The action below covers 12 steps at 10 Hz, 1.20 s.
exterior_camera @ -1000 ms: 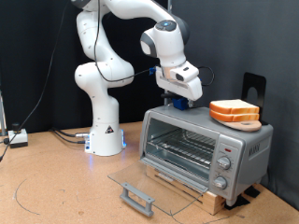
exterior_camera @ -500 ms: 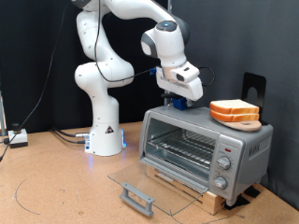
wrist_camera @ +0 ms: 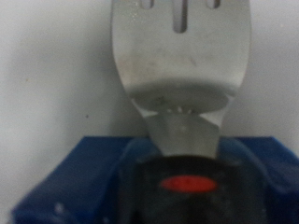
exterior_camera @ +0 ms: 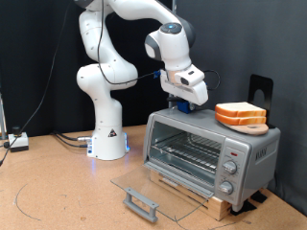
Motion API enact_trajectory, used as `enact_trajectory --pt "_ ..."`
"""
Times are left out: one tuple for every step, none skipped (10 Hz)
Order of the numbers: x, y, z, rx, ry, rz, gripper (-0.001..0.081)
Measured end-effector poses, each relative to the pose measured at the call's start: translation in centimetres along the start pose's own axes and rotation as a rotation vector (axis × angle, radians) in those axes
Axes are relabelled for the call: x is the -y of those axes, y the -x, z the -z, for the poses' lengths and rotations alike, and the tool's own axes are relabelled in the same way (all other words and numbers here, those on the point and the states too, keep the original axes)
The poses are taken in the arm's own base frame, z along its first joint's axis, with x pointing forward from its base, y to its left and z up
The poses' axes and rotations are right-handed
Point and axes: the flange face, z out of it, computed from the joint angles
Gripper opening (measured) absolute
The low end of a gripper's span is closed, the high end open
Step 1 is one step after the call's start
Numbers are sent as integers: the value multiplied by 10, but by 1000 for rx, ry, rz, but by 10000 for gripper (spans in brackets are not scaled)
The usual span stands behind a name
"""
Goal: Make a piece of toast with the oven
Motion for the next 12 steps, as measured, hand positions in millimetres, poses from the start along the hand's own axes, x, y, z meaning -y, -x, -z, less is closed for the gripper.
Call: enact_trajectory --pt "-2 0 5 -24 -7 -14 397" --pt "-5 2 15 -60 -14 -26 397" --pt "-8 5 28 -93 -25 -31 397" --pt "-10 9 42 -118 -37 -36 397" --pt "-8 13 50 -132 -48 -39 397" --pt "-8 13 48 -128 -49 -38 397" --pt "-12 14 49 -134 -43 -65 397" --pt "-23 17 54 -173 -9 -136 397" --pt "-38 23 61 -228 36 -236 396" --pt "-52 31 69 -282 79 -339 396" --pt "-65 40 76 -321 122 -419 396" --pt "-78 50 84 -359 175 -475 396"
